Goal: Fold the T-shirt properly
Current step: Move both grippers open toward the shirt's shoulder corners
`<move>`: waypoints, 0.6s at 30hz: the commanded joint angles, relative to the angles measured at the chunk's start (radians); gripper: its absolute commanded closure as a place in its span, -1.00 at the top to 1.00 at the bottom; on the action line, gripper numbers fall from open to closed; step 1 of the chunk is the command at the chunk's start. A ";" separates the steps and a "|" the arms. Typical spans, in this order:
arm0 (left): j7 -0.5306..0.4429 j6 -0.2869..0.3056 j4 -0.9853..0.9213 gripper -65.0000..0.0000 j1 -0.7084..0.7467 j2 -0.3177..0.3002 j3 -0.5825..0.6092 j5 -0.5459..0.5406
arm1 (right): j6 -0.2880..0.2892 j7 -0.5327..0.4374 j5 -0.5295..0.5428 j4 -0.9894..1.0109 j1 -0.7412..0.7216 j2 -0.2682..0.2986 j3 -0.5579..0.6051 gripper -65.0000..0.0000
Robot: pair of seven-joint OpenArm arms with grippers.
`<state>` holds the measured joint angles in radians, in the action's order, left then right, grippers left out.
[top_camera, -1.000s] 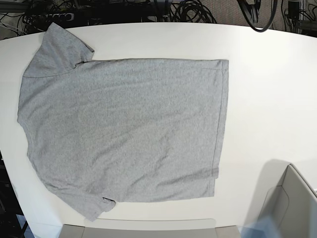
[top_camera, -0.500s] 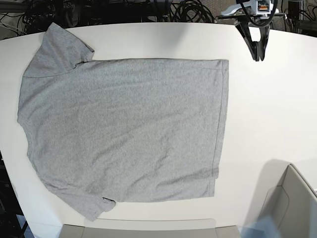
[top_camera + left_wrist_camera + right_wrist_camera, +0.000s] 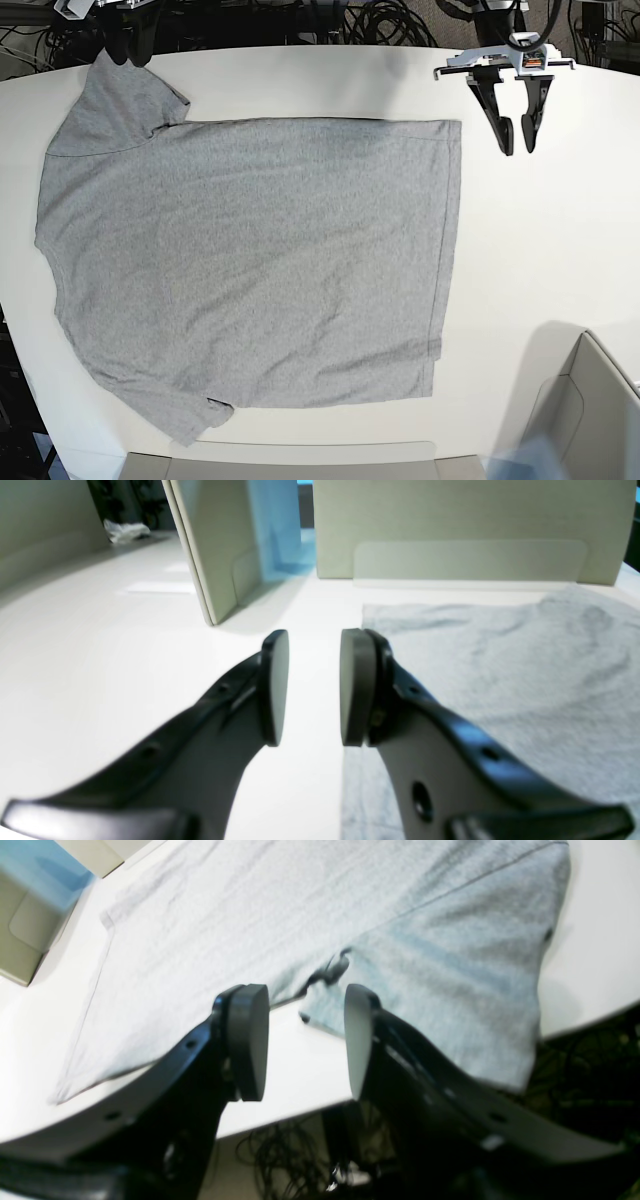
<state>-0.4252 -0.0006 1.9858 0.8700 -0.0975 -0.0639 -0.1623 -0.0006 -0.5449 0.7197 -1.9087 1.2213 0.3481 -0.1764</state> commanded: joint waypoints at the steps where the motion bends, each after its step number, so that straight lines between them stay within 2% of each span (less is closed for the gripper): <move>1: -0.028 -0.002 0.016 -0.40 -0.001 -0.001 -0.003 0.002 | 0.003 -0.013 0.016 -0.013 0.001 0.009 -0.013 -0.22; 4: -0.011 -0.002 0.014 -0.38 -0.021 -0.001 -0.004 0.002 | 0.003 0.076 0.085 -0.013 -0.038 0.012 -0.054 -0.20; 8: 0.065 -0.002 0.014 -0.38 -0.056 -0.038 -0.003 0.002 | 0.004 0.285 0.235 -0.036 -0.084 0.012 -0.151 -0.08; 13: 0.118 -0.002 0.014 -0.39 -0.071 -0.046 -0.003 0.002 | 0.006 0.540 0.269 -0.051 -0.165 0.004 -0.289 -0.08; 15: 0.119 -0.002 0.014 -0.39 -0.079 -0.046 -0.003 0.002 | 0.007 0.610 0.269 -0.042 -0.211 -0.021 -0.328 -0.08; 18: 0.148 -0.002 0.014 -0.39 -0.102 -0.046 -0.003 0.002 | 0.012 0.708 0.269 -0.033 -0.301 -0.091 -0.407 -0.08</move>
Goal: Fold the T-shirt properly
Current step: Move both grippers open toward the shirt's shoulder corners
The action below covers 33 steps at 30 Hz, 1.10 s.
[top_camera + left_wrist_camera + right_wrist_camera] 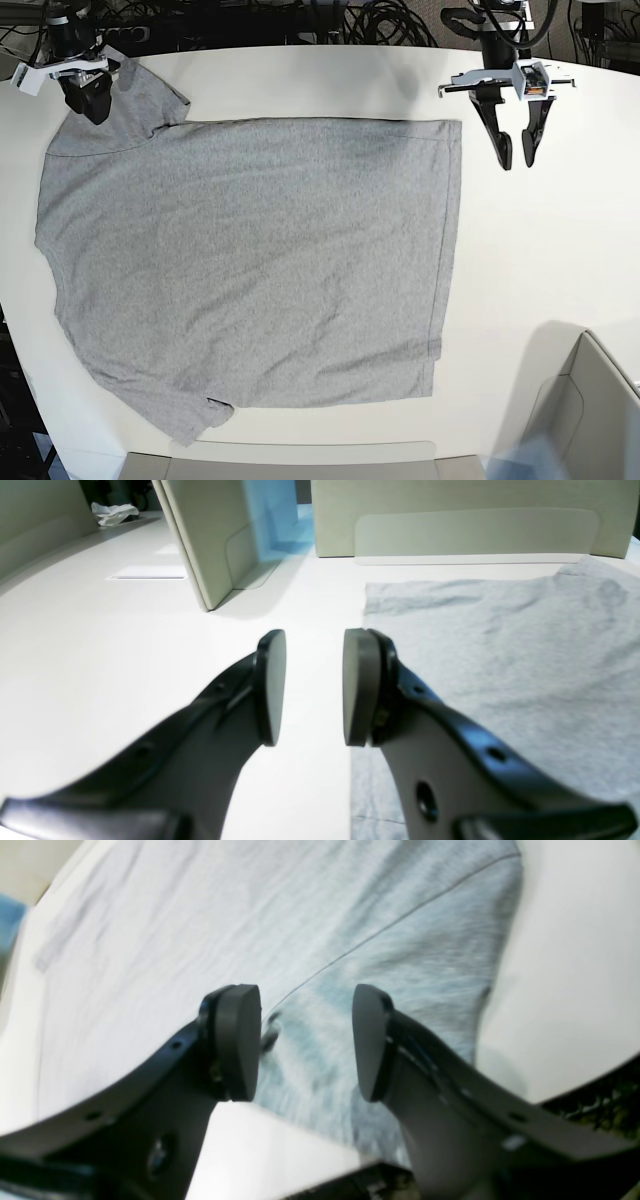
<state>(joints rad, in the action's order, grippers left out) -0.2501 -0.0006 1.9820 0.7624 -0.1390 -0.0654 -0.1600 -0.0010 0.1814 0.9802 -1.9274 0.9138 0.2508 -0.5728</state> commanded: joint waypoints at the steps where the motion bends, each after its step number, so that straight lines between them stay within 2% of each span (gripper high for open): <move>1: -0.013 -0.002 0.018 -0.39 0.002 -0.004 -0.001 0.000 | 0.034 0.017 0.009 -0.014 -0.015 -0.015 -0.036 -0.08; 4: 0.024 -0.002 0.018 -0.39 -0.013 -0.004 -0.001 0.000 | 0.146 0.152 0.019 -0.014 -0.097 -0.084 -0.129 -0.08; 7: 0.036 -0.002 0.017 -0.39 -0.022 -0.004 -0.001 0.000 | 0.224 0.356 0.042 0.023 -0.203 -0.147 -0.278 -0.08; 9: 0.036 -0.002 0.017 -0.39 -0.022 -0.004 -0.001 0.000 | 0.259 0.502 0.046 0.065 -0.273 -0.160 -0.379 -0.08; 13: 0.036 -0.002 0.015 -0.39 -0.030 -0.004 -0.001 0.000 | 0.365 0.806 0.039 0.153 -0.399 -0.155 -0.559 -0.08; 15: 0.036 -0.002 0.015 -0.39 -0.036 -0.004 -0.001 0.000 | 0.396 0.904 0.006 0.173 -0.442 -0.153 -0.629 -0.08; 17: 0.036 -0.002 0.010 -0.39 -0.036 -0.004 -0.001 0.000 | 0.419 0.944 -0.063 0.173 -0.480 -0.160 -0.666 -0.08; 23: 0.036 -0.002 0.009 -0.39 -0.036 -0.004 -0.001 0.000 | 0.542 0.962 -0.257 0.239 -0.540 -0.175 -0.678 -0.08; 29: 0.036 -0.002 0.009 -0.39 -0.036 -0.004 -0.003 0.000 | 0.599 0.962 -0.337 0.354 -0.588 -0.169 -0.674 -0.08; 33: 0.036 -0.002 0.009 -0.39 -0.036 -0.004 -0.003 0.000 | 0.660 0.962 -0.370 0.401 -0.606 -0.169 -0.672 -0.08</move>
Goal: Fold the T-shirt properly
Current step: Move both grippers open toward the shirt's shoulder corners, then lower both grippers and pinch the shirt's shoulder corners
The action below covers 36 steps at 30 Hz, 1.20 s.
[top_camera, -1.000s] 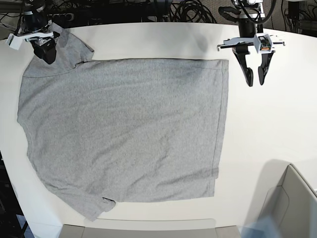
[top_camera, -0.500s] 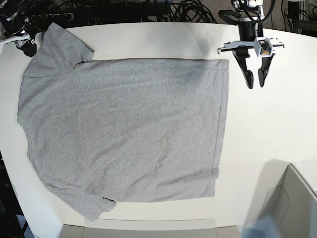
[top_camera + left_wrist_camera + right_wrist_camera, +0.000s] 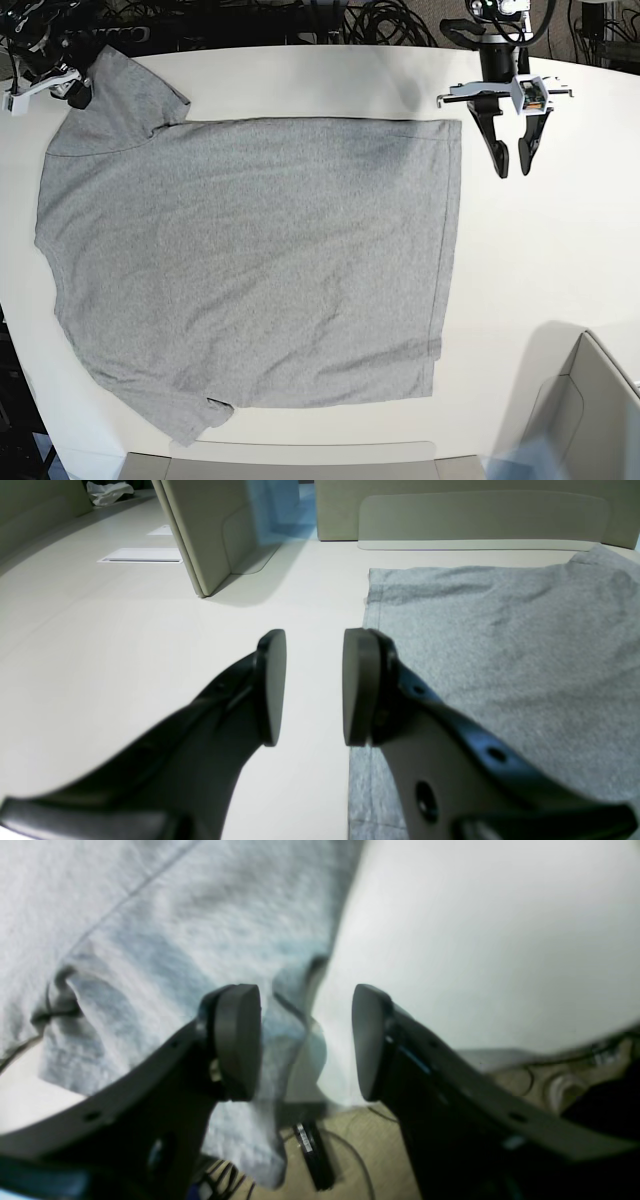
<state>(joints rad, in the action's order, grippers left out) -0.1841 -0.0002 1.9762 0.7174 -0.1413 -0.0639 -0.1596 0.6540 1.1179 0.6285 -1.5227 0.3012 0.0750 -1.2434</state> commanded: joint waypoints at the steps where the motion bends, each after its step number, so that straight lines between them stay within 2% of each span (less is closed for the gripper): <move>1: -0.030 -0.002 0.015 -0.39 0.009 -0.002 -0.004 -0.001 | 0.023 0.027 -0.019 0.007 0.006 0.007 0.001 -0.08; 3: -0.030 -0.002 0.015 -0.39 0.009 -0.002 -0.004 -0.001 | 0.042 0.035 -0.019 0.021 0.006 0.007 0.023 -0.08; 14: -0.027 -0.002 0.013 -0.39 0.011 -0.002 -0.004 -0.001 | 0.044 0.251 -0.016 0.066 -0.009 -0.011 0.040 -0.08; 16: 0.005 -0.002 0.013 -0.39 0.011 -0.002 -0.004 -0.001 | 0.044 0.278 -0.012 0.066 -0.009 -0.014 0.040 -0.08; 23: 0.154 0.012 0.016 -0.37 -0.005 -0.002 0.008 -0.010 | 0.044 0.278 -0.019 0.060 -0.015 -0.027 0.047 -0.08; 24: 0.168 0.036 0.016 -0.36 -0.014 -0.002 0.017 -0.011 | 0.044 0.278 -0.019 0.060 -0.015 -0.025 0.047 -0.08; 26: 0.219 0.122 0.016 -0.26 -0.032 -0.001 0.019 -0.015 | 0.044 0.278 -0.019 0.060 -0.013 -0.024 0.047 -0.08; 28: 0.291 0.199 0.016 -0.20 -0.051 0.001 0.017 -0.062 | 0.044 0.278 -0.019 0.058 -0.013 -0.024 0.047 -0.08; 31: 0.466 0.292 0.016 -0.17 -0.100 -0.002 -0.012 -0.182 | 0.044 0.278 -0.019 0.058 -0.010 -0.022 0.047 -0.08; 36: 0.794 0.455 -0.016 -0.17 -0.212 -0.001 -0.184 -0.406 | 0.044 0.278 -0.020 0.058 -0.009 -0.010 0.049 -0.08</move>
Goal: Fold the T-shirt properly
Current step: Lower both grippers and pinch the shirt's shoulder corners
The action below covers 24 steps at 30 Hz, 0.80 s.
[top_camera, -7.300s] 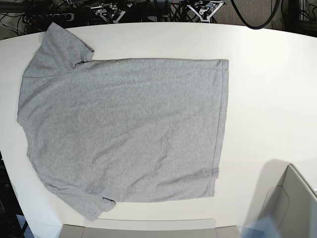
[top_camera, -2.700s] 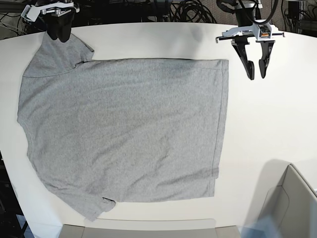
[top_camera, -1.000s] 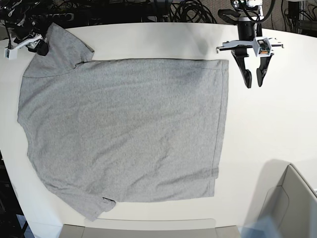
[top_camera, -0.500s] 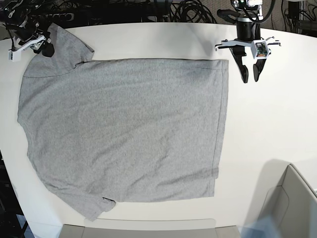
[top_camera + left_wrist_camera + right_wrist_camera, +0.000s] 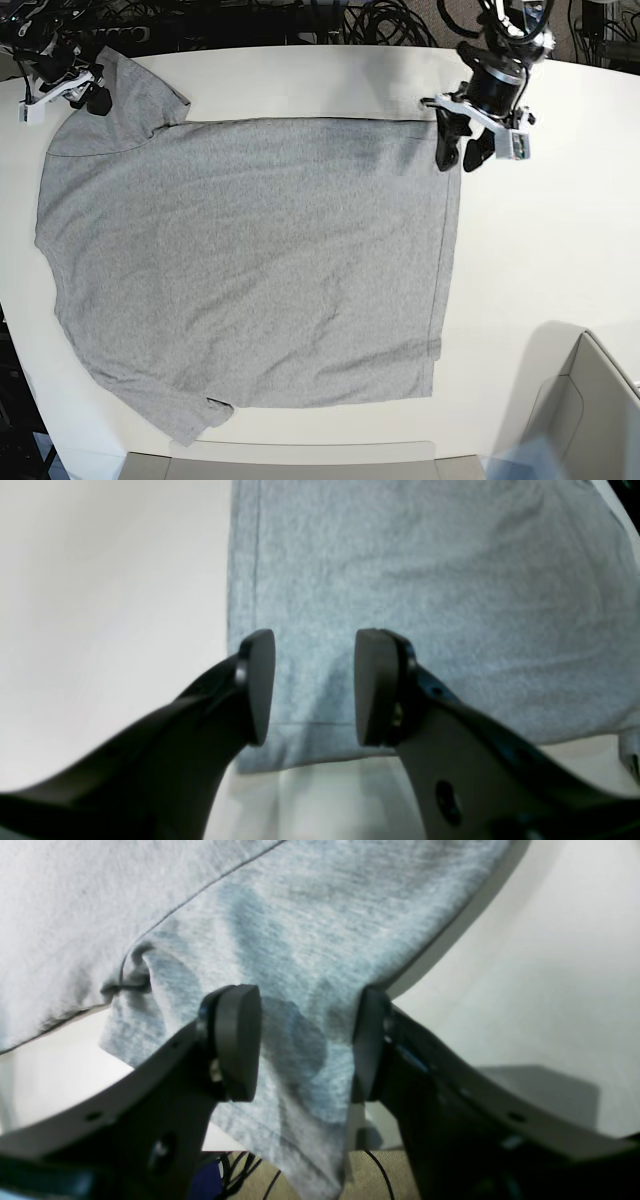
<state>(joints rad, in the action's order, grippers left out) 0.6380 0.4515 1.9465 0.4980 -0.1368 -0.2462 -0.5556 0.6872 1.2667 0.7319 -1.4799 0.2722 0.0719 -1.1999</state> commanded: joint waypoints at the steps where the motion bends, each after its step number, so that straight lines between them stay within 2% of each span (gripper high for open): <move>1: 0.035 0.028 -0.003 -0.17 -0.022 -0.005 -0.046 -0.045 | 0.011 0.130 -0.123 0.015 0.020 -0.007 0.005 -0.08; 5: 0.263 0.134 -0.104 -0.17 -0.141 -0.007 -0.186 -0.076 | 0.011 0.130 -0.123 0.015 0.022 -0.005 0.005 -0.08; 8: 0.365 0.214 -0.197 -0.17 -0.198 -0.025 -0.216 -0.076 | 0.011 0.130 -0.123 0.015 0.022 -0.005 0.005 -0.08; 10: 0.366 0.247 -0.269 -0.17 -0.210 -0.033 -0.215 -0.076 | 0.011 0.130 -0.123 0.015 0.022 -0.004 0.005 -0.08; 14: 0.342 0.247 -0.378 -0.17 -0.213 -0.037 -0.212 -0.076 | 0.011 0.130 -0.123 0.015 0.022 -0.004 0.005 -0.08; 24: 0.352 0.247 -0.483 -0.17 -0.252 -0.037 -0.209 -0.076 | 0.011 0.130 -0.125 0.015 0.023 -0.004 0.005 -0.08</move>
<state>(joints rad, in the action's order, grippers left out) 0.9379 0.7212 1.4666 0.2424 -0.1692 -0.4583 -0.6857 0.6872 1.2705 0.7345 -1.4799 0.2737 0.0742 -1.1992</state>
